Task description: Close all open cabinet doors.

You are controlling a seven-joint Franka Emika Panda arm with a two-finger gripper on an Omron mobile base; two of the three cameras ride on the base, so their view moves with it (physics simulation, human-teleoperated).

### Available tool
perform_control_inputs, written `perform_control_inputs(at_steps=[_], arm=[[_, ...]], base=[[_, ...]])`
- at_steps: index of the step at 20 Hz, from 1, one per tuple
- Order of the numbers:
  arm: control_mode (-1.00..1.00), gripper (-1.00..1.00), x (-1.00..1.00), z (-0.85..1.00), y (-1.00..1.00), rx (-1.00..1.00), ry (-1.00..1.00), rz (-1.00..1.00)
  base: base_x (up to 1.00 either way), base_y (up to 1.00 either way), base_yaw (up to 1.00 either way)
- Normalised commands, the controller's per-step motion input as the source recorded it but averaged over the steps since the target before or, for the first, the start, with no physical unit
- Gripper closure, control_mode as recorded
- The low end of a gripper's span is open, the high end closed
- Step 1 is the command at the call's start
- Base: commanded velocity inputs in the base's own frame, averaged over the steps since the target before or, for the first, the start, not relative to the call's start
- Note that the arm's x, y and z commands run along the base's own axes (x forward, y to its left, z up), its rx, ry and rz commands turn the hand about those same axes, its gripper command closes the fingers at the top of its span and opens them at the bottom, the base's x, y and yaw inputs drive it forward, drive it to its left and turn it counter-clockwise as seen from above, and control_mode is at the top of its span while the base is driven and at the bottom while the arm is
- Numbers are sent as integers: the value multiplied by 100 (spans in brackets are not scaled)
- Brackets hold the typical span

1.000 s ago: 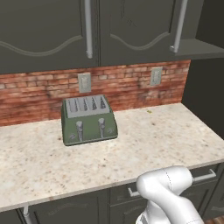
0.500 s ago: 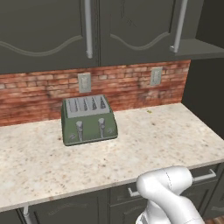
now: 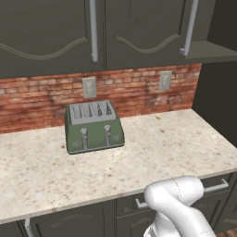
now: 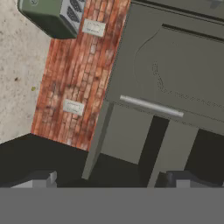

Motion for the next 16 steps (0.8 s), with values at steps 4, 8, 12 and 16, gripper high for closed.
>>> perform_control_inputs(at_steps=[4,8,12,16], arm=[[-100,-100,0,0,-11,45,25,-1],[-100,-100,-4,0,-14,35,12,-1],[-100,-100,-46,0,-42,11,-18,-3],[-100,-100,-40,-5,-24,1,-39,-2]], base=[[0,0,0],[0,0,0],[0,0,0],[0,0,0]])
